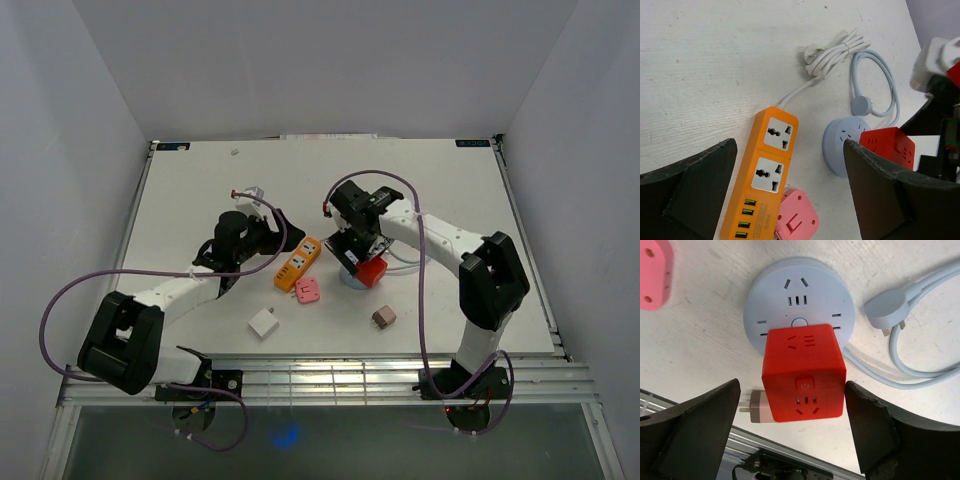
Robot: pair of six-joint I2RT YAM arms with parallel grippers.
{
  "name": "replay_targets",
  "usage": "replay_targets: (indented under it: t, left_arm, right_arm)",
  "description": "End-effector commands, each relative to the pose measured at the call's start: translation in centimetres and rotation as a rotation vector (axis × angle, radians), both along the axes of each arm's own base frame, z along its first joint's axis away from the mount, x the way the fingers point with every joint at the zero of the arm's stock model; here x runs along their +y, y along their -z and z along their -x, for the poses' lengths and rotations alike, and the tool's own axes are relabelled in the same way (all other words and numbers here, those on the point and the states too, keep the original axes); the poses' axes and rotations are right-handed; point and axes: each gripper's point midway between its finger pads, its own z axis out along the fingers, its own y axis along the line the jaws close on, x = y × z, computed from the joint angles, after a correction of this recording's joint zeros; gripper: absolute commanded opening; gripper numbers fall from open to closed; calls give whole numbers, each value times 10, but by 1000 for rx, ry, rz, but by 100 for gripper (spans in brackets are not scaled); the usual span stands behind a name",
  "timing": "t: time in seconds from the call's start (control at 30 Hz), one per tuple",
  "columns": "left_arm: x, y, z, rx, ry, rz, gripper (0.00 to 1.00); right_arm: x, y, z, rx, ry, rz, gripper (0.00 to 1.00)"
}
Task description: Insert the plug
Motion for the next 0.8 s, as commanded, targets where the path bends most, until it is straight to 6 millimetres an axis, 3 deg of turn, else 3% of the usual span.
replay_targets:
  t: [0.0, 0.13, 0.33, 0.47, 0.63, 0.77]
  left_arm:
    - [2, -13, 5, -63, 14, -16, 98]
    - [-3, -16, 6, -67, 38, -8, 98]
    - [-4, -18, 6, -45, 29, 9, 98]
    - [-4, -21, 22, 30, -1, 30, 98]
    - [-16, -28, 44, 72, 37, 18, 98]
    - [-40, -27, 66, 131, 138, 44, 97]
  right_arm:
    - [10, -31, -2, -88, 5, -115, 89]
    - [15, -50, -1, -182, 34, -246, 89]
    - [32, -59, 18, -203, -33, -453, 89]
    - [38, -54, 26, -209, -88, -524, 89]
    - [48, -61, 21, -277, -162, -585, 89]
    - [51, -67, 12, -310, -137, -596, 93]
